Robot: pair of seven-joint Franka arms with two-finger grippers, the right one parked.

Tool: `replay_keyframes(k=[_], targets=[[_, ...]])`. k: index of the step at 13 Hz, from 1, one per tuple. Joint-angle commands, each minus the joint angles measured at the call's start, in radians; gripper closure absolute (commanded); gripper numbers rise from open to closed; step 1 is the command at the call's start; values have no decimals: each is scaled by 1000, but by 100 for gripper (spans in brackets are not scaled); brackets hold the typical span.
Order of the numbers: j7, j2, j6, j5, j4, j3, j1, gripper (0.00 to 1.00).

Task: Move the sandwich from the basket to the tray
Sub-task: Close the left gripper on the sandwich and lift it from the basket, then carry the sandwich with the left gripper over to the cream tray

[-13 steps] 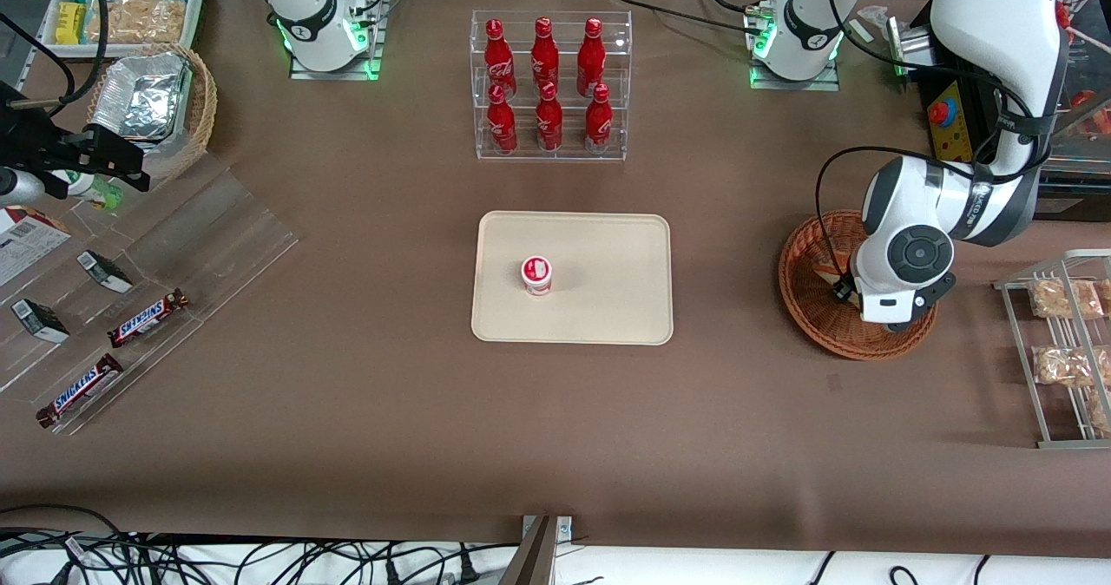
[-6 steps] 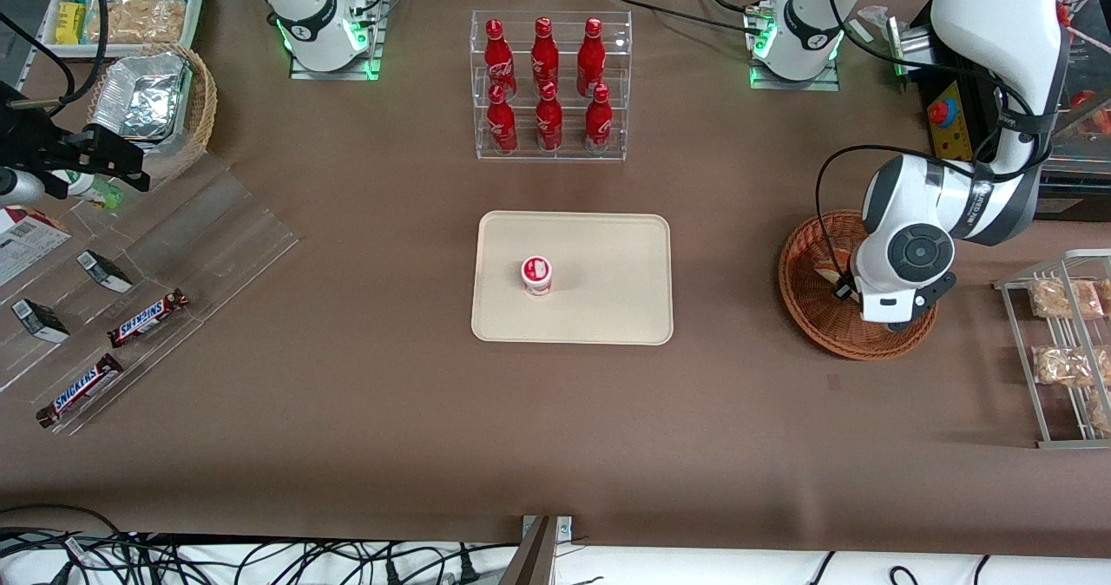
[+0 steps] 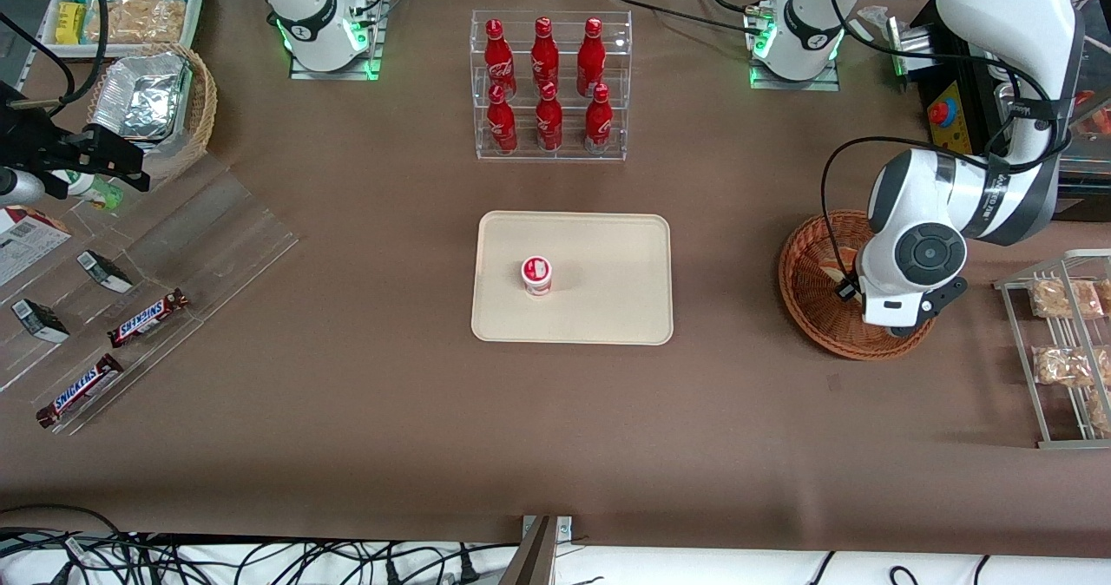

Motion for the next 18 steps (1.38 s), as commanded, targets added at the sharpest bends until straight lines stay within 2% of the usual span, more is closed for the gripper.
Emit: replay_keyframes(k=[1, 2, 5, 9, 13, 18], targets=[[28, -7, -91, -4, 86, -56, -2, 66], [28, -7, -122, -34, 127, -82, -4, 66], [14, -4, -223, -64, 236, -185, -7, 67], [6, 5, -225, -96, 284, -354, -27, 66], [8, 94, -136, -46, 285, -359, -175, 66], [0, 173, -13, 30, 284, -357, -261, 65]])
